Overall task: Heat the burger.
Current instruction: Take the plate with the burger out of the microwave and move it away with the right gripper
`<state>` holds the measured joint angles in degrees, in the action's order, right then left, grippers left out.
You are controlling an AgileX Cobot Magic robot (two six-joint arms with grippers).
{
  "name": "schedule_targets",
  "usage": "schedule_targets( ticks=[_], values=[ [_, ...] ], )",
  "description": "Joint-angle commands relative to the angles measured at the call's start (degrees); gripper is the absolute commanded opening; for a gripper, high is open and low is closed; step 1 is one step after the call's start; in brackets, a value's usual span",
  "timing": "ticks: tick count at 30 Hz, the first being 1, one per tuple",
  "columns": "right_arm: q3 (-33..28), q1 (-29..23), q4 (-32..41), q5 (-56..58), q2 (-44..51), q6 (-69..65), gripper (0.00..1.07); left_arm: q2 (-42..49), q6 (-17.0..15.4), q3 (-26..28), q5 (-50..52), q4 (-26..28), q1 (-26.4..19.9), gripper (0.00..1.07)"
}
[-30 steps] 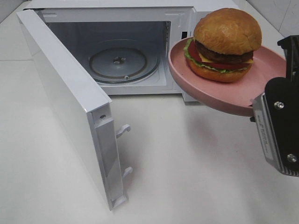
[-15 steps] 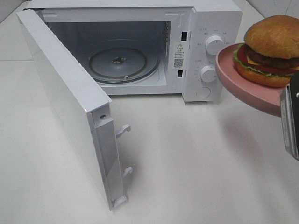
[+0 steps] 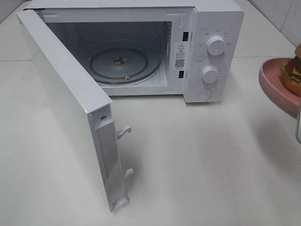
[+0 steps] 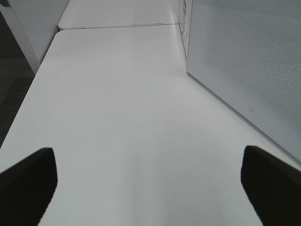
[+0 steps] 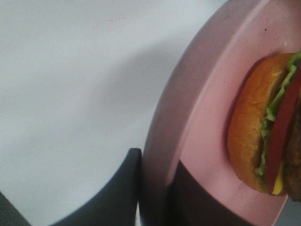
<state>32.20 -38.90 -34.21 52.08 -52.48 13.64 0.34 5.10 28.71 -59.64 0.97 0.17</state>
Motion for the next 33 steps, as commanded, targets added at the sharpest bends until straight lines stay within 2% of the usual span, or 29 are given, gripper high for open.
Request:
schedule_targets(
  ticks=[1, 16, 21, 26, 33],
  values=[
    [0.6, 0.2, -3.6, 1.7, 0.7, -5.8, 0.02, 1.1, -0.1, -0.2, 0.3, -0.1, -0.1, 1.01],
    [0.6, 0.2, -6.6, 3.8, -1.0, -26.6, 0.02, 1.1, -0.1, -0.2, 0.3, -0.1, -0.1, 1.01],
    [0.6, 0.2, -6.5, 5.4, -4.3, -32.7, 0.02, 1.1, -0.1, -0.2, 0.3, -0.1, -0.1, 1.01],
    [0.9, 0.2, -6.5, 5.3, -10.3, -44.8, 0.02, 1.1, -0.1, -0.2, 0.3, -0.1, -0.1, 1.01],
    [0.9, 0.2, -6.6, 5.1, -18.0, -51.3, 0.02, 1.1, -0.1, -0.2, 0.3, -0.1, -0.1, 1.01]
  ],
)
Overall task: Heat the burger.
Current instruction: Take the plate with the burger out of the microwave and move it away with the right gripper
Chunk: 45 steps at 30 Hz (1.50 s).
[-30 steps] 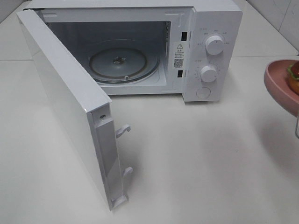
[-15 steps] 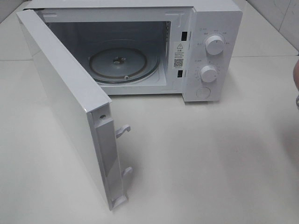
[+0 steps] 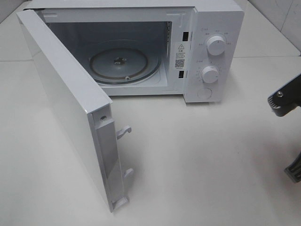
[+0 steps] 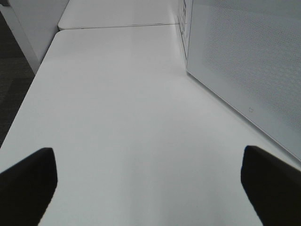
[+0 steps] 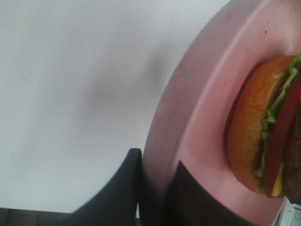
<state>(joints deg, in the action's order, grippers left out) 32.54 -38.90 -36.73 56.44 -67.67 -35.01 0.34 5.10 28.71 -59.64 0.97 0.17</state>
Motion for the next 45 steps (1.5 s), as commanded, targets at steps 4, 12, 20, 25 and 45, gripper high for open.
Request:
schedule_targets(
  ticks=[4, 12, 20, 25, 45],
  values=[
    [0.6, 0.2, -6.5, 0.6, -7.9, -6.6, 0.02, 1.1, -0.1, -0.2, 0.3, -0.1, -0.1, 1.01],
    [0.8, 0.2, -8.7, 0.5, -14.6, -11.5, 0.02, 1.1, -0.1, -0.2, 0.3, -0.1, -0.1, 1.01],
    [4.5, 0.3, -9.9, 0.4, -23.2, -15.1, 0.02, 1.1, -0.1, -0.2, 0.3, -0.1, -0.1, 1.01],
    [5.7, 2.8, -9.9, 0.1, -26.6, -16.9, 0.02, 1.1, -0.1, -0.2, 0.3, -0.1, -0.1, 1.01],
    [6.2, 16.4, -10.0, -7.6, -31.7, -19.8, 0.02, 1.1, -0.1, -0.2, 0.3, -0.1, -0.1, 1.01]
  ],
)
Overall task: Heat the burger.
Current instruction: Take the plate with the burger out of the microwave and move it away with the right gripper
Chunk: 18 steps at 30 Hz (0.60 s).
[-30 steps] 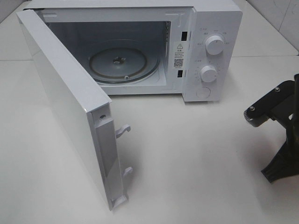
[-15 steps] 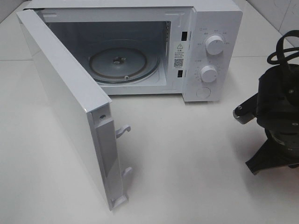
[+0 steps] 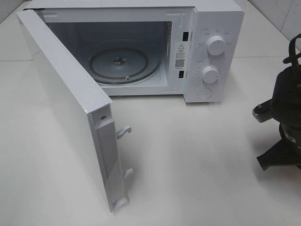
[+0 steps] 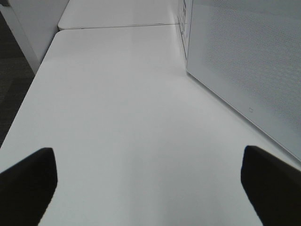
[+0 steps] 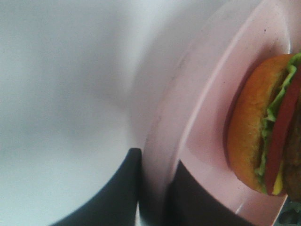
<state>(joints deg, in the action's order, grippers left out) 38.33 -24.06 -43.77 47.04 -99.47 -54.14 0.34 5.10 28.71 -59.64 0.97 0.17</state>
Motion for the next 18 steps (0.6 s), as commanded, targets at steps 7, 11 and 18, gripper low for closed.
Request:
schedule_targets(
  ticks=[7, 11, 18],
  values=[
    [0.5, 4.1, -3.0, 0.1, 0.1, 0.5, 0.03, 1.1, -0.1, -0.2, 0.3, -0.1, -0.1, 1.01],
    [0.5, 4.1, -2.7, -0.4, 0.1, 3.1, 0.06, 1.1, -0.1, -0.2, 0.3, -0.1, -0.1, 1.01],
    [0.5, 4.1, -1.1, -0.5, 0.1, 5.3, 0.13, 1.1, -0.1, -0.2, 0.3, -0.1, -0.1, 1.01]
  ],
)
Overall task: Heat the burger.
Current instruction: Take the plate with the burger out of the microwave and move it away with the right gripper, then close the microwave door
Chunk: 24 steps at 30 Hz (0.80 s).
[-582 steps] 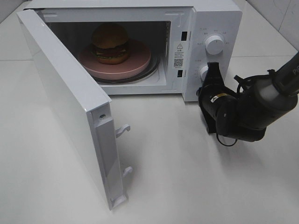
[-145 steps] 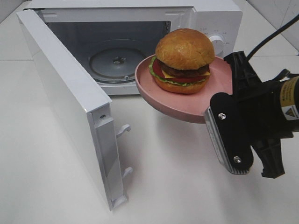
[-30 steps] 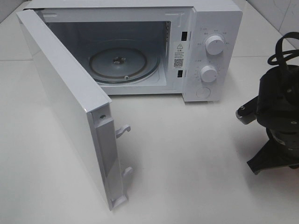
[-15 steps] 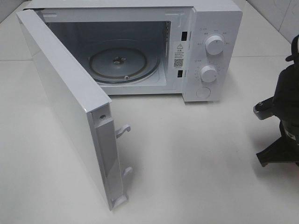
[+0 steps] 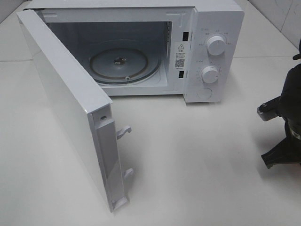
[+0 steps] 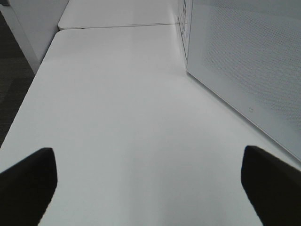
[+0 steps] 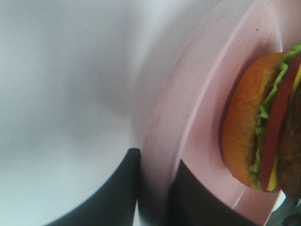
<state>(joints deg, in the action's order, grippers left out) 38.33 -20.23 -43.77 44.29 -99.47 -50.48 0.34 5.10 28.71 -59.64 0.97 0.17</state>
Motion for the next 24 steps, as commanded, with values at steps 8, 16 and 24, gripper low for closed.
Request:
schedule_targets(
  ticks=[8, 16, 24],
  values=[
    [0.9, 0.2, 2.3, 2.2, 0.9, 6.1, 0.34, 1.1, -0.1, -0.2, 0.3, -0.1, -0.1, 1.01],
    [2.3, 0.2, 7.2, 1.9, 6.1, 11.9, 0.44, 1.1, -0.1, -0.2, 0.3, -0.1, -0.1, 1.01],
    [3.4, 0.2, 16.8, 0.6, 16.4, 27.4, 0.56, 1.1, -0.1, -0.2, 0.3, -0.1, -0.1, 1.01]
  ],
)
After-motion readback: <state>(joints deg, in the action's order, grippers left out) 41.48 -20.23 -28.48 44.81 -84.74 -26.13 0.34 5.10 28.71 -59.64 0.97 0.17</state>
